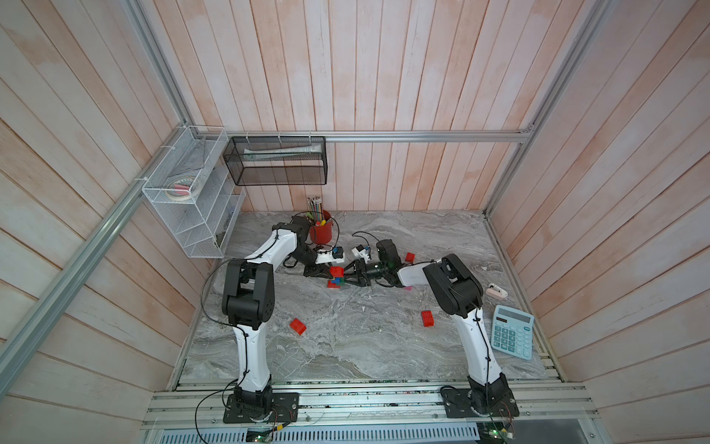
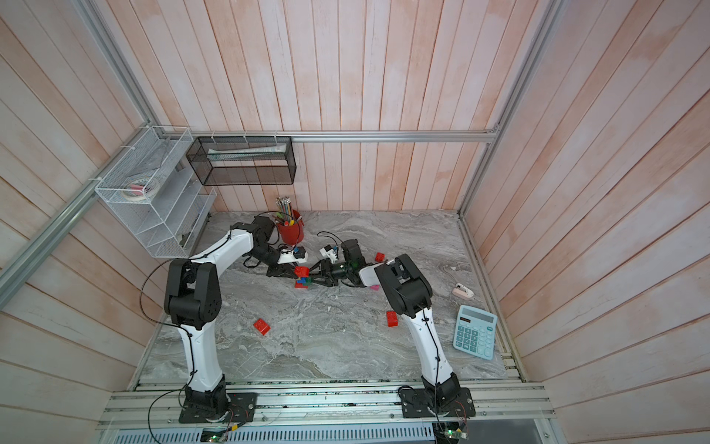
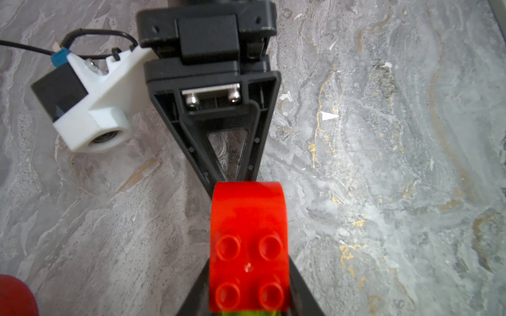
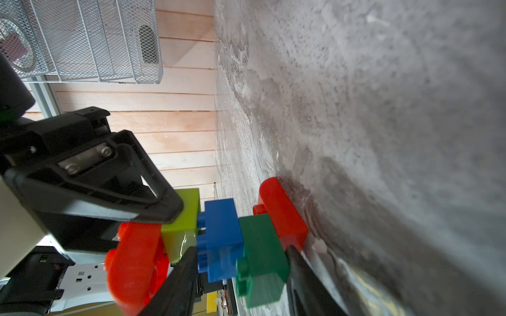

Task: Assemble the letter s with lego
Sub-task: Assemble the lego brick with the lego brick.

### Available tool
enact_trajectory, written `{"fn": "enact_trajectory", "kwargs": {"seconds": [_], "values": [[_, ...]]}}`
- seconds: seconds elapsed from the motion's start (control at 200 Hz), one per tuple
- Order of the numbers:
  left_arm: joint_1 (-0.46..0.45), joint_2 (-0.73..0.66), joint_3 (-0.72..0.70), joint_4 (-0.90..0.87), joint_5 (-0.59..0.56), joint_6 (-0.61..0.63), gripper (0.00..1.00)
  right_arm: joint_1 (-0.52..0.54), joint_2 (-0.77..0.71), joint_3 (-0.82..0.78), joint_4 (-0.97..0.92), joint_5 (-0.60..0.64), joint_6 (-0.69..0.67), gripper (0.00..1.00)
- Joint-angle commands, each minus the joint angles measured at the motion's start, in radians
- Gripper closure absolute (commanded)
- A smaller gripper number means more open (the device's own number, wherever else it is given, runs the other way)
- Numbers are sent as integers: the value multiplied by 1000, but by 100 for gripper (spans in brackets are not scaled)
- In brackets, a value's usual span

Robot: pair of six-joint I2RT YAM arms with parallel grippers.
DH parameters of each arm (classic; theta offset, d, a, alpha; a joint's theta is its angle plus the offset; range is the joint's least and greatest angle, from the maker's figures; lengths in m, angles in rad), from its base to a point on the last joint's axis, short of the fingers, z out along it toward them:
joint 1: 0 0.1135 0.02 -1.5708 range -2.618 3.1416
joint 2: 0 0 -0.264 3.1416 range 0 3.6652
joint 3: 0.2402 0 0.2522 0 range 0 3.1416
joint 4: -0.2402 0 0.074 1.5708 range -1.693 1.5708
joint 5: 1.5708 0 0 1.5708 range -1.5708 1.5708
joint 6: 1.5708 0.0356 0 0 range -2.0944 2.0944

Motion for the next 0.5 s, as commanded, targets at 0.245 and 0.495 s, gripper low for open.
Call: {"fn": "enact_trajectory", "kwargs": {"seconds": [0.245,0.495], "values": [[3,-1,-58,5,-103,-8,73,-14,25,-47,-46,29,-22,49],[4,-4,-60,17,-120,-10,73,-13,29,-58,-60,39,-36,48]]}}
